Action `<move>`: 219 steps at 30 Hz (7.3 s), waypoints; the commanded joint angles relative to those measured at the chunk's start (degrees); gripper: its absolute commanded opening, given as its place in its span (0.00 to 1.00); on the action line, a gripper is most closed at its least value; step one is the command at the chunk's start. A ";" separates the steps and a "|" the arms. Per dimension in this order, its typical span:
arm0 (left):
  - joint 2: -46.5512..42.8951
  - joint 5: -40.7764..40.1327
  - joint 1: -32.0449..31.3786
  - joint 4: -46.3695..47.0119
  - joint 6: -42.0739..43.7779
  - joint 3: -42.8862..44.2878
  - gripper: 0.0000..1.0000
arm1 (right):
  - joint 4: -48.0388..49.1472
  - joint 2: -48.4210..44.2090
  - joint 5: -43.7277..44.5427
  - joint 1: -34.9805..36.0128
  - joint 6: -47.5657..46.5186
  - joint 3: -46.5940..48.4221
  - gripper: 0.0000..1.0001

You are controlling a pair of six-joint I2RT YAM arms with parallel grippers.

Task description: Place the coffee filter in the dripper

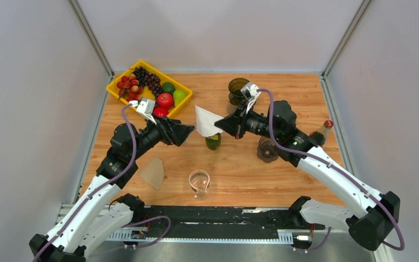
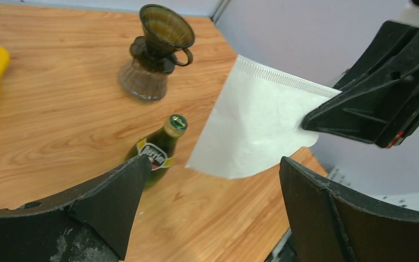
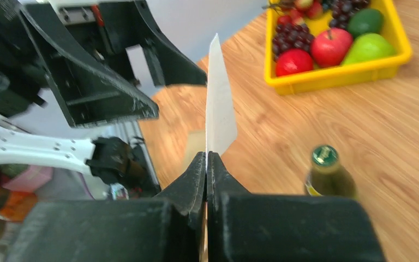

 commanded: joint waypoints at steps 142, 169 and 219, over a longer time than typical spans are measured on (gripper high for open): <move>13.27 35.09 -8.86 25.34 12.07 0.62 0.00 | -10.61 -15.62 -8.59 -2.19 -18.13 -6.17 0.89; 16.74 34.61 -8.86 29.25 6.99 1.76 0.09 | 4.16 -14.10 -18.24 -2.19 -7.68 -7.77 0.00; 33.19 -42.83 -32.96 0.19 22.78 25.22 1.00 | -32.90 -3.08 33.23 -2.19 18.14 9.08 0.00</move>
